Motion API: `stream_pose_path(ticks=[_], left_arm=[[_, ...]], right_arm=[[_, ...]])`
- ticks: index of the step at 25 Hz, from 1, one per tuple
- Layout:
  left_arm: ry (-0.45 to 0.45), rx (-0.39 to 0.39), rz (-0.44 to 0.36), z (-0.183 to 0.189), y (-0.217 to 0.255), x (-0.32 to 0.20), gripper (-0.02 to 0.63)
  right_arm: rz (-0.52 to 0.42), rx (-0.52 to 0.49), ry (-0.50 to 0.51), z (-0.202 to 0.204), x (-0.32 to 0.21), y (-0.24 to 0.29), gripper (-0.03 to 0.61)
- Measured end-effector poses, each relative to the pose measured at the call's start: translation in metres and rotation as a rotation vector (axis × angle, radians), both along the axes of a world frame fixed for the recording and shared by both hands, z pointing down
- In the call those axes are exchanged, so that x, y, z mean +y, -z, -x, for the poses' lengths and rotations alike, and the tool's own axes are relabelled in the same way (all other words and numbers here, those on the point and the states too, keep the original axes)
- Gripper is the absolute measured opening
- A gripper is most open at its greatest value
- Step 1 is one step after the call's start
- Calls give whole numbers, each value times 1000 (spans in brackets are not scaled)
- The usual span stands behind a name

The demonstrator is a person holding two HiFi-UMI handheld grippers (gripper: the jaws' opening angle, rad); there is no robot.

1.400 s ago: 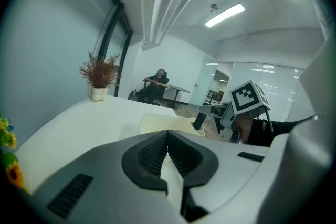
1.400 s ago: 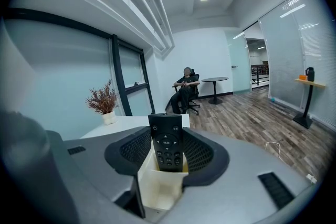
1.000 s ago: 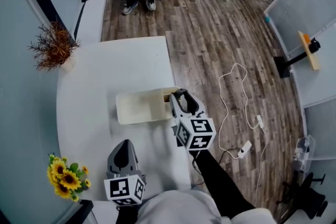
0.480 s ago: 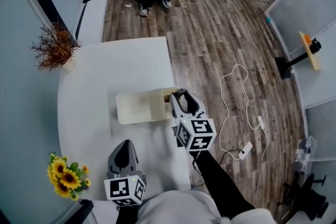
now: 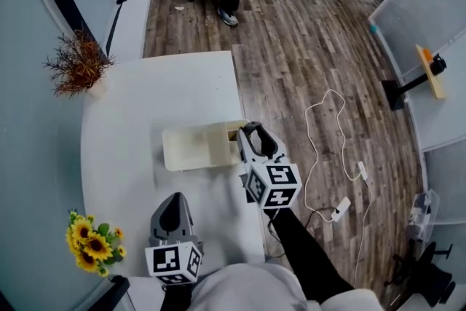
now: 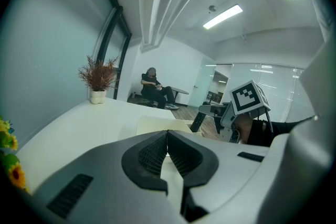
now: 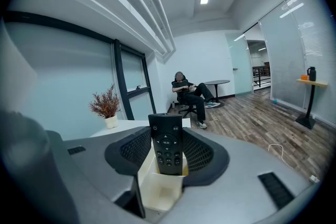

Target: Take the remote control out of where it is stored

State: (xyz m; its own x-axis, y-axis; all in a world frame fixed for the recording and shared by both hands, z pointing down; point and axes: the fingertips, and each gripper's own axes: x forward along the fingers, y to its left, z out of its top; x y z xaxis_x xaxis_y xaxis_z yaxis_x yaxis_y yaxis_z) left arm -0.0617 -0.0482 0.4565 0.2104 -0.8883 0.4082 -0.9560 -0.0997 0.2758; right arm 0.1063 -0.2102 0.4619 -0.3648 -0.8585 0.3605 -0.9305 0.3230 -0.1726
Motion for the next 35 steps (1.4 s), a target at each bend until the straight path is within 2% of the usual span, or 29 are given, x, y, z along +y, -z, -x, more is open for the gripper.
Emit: stream_pose_path(ticks=[35], left_arm=[[3, 13, -18, 1, 8, 3, 9]], right_arm=[[-24, 5, 14, 4, 0, 13, 186]])
